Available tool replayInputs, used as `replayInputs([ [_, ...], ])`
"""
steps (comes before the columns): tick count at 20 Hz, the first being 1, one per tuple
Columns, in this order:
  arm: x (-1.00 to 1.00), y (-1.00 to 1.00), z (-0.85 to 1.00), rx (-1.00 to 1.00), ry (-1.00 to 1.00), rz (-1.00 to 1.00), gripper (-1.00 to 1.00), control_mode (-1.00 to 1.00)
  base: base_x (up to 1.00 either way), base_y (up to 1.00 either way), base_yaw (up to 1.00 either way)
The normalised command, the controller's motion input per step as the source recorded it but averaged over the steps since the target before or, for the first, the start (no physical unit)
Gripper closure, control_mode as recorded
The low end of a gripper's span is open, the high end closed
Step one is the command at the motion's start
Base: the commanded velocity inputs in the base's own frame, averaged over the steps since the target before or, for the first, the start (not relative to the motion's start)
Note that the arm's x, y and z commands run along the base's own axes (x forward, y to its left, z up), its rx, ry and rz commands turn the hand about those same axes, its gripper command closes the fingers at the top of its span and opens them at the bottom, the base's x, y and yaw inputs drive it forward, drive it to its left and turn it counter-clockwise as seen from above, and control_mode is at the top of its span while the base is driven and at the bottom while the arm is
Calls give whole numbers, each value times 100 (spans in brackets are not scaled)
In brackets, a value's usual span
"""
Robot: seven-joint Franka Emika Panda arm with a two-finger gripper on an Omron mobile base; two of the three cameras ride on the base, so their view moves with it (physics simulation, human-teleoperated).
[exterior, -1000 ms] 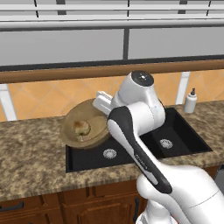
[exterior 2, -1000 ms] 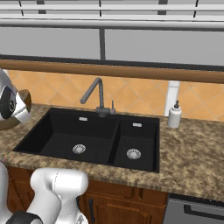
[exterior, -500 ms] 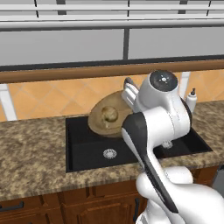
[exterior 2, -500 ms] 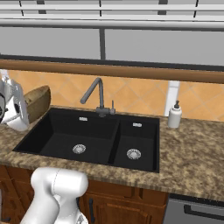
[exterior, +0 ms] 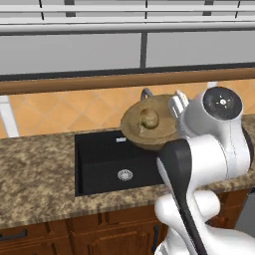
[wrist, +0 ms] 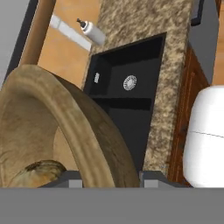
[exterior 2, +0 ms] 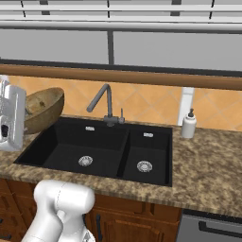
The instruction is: Pick the onion from the sink and place it in the bowl. Then pick the bowl and place it in the microwave. Then close the microwave door and press the start button.
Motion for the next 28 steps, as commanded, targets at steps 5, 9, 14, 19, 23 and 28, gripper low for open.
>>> replayInputs([
  [5, -42, -35, 35, 30, -3, 0, 100, -100, 0, 0, 0],
  [9, -29, -41, 42, 21, -1, -1, 100, -100, 0, 0, 0],
  [14, 0, -17, 33, 3, 1, -9, 100, -100, 0, 0, 0],
  [19, 0, 0, 1, 0, 1, -1, 100, 100, -29, 0, 0],
  [23, 0, 0, 0, 0, 0, 0, 100, 100, -97, 0, 0],
  [28, 0, 0, 0, 0, 0, 0, 100, 100, -79, 0, -1],
])
